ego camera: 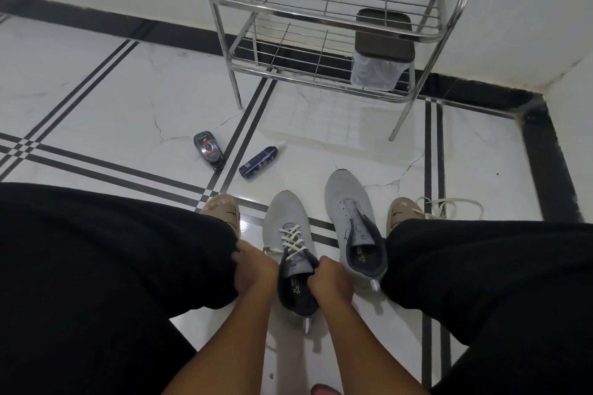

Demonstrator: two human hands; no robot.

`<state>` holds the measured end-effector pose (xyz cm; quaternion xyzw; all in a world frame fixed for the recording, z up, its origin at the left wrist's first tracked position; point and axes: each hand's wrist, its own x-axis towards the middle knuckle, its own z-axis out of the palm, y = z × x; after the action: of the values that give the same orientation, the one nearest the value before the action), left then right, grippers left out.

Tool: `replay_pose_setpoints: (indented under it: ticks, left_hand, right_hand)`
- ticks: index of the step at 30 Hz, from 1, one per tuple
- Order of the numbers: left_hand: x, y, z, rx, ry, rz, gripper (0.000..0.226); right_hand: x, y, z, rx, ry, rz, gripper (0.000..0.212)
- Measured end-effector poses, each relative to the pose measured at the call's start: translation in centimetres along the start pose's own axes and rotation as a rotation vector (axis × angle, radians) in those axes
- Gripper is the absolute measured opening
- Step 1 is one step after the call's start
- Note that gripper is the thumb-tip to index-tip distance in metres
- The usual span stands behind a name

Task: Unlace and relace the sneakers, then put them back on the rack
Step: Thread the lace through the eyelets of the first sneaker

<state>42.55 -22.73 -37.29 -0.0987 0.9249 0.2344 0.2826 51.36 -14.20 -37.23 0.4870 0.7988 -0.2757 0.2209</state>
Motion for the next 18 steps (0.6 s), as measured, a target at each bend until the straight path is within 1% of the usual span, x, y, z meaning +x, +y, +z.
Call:
replay_pose_setpoints:
  ticks: [1,2,3,5,6,7,9,10,11,13,14,15,16,18]
  left_hand:
    - [0.0,0.0,0.0,0.110,0.040,0.121,0.051]
    - [0.1,-0.1,0.0,0.202,0.032,0.233,0.049]
    - [0.2,-0.1,0.2,0.304,0.017,0.308,0.043]
    - [0.0,0.2,0.0,0.495,-0.035,0.350,0.034]
    - [0.0,0.5,-0.3,0.528,-0.072,0.328,0.036]
    - [0.4,0.9,-0.4,0.513,-0.111,0.291,0.039]
    - [0.8,2.3,-1.2,0.446,-0.215,0.222,0.044]
    - [0.9,3.4,-1.8,0.362,-0.265,0.197,0.044]
    - [1.1,4.6,-2.5,0.269,-0.306,0.198,0.041]
    - [0.9,6.5,-3.9,0.018,-0.355,0.194,0.031]
    - [0.6,7.2,-4.6,-0.112,-0.358,0.183,0.028]
    - [0.3,7.6,-5.3,-0.211,-0.370,0.173,0.028]
    - [-0.2,7.8,-5.9,-0.296,-0.385,0.159,0.027]
    - [-0.9,7.9,-6.1,-0.398,-0.422,0.121,0.024]
  right_hand:
    - [0.0,0.1,-0.1,-0.006,0.003,0.000,0.027]
    - [0.0,0.0,-0.1,-0.009,0.004,-0.002,0.027]
    - [0.0,0.0,-0.2,-0.015,0.007,-0.003,0.027]
    - [0.2,0.0,-0.1,-0.021,0.004,-0.003,0.028]
    - [0.2,0.0,-0.1,-0.021,-0.003,-0.001,0.028]
    - [0.2,0.0,-0.3,-0.019,-0.012,0.007,0.029]
    - [0.2,-0.1,-0.6,0.029,-0.050,0.019,0.029]
    - [0.3,-0.4,-0.8,0.065,-0.062,0.018,0.031]
    - [0.3,-0.7,-1.0,0.107,-0.049,0.015,0.034]
    - [0.5,-1.6,-1.7,0.201,0.050,-0.030,0.039]
    - [0.5,-2.1,-2.4,0.254,0.100,-0.067,0.034]
    - [0.5,-2.6,-3.2,0.338,0.118,-0.107,0.025]
    - [0.3,-3.1,-4.0,0.474,0.071,-0.132,0.016]
    - [0.0,-4.2,-5.3,0.813,-0.158,-0.154,0.017]
